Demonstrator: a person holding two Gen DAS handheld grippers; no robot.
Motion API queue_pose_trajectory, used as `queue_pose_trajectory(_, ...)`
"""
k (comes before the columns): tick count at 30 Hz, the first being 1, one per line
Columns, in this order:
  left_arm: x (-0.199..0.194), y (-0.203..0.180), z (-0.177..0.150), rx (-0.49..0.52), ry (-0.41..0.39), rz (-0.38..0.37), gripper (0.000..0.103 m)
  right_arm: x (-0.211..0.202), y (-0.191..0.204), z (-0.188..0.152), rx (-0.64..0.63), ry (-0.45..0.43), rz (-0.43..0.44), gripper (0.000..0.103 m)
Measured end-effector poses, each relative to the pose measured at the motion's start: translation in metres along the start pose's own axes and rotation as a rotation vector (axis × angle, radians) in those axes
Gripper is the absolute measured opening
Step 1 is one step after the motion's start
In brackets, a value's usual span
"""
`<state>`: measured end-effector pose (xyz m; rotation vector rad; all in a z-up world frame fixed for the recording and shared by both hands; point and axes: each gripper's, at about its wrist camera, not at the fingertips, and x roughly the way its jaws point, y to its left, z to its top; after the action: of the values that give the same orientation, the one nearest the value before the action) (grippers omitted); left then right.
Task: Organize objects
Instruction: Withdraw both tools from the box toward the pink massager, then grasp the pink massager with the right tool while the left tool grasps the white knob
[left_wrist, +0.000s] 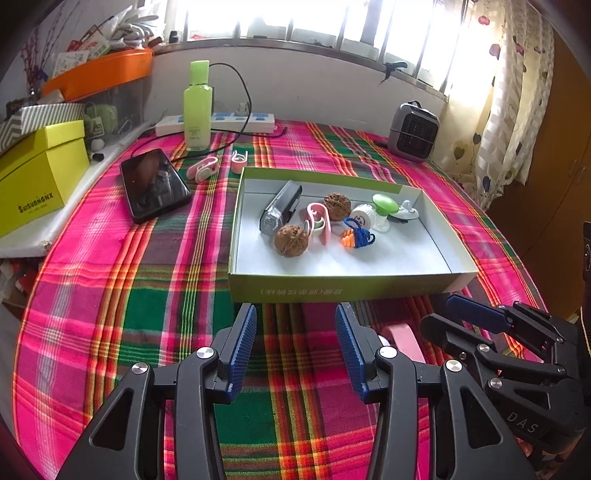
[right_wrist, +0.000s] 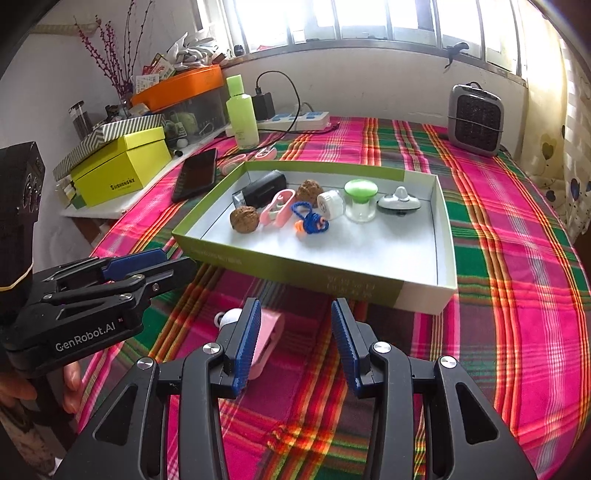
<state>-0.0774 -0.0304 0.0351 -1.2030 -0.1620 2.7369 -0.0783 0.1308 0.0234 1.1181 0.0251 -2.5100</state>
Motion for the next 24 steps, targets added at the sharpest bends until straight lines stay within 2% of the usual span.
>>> queue_pose_trajectory(9,-0.001,0.006,-0.011,-0.019,0.018,-0.007,0.044,0.010,0.012,-0.010,-0.021,0.047,0.036,0.041)
queue_pose_trajectory(24,0.002,0.006,-0.015,-0.032,0.035,-0.037,0.044,0.017,0.011,-0.015,-0.037,0.072,-0.001,0.041)
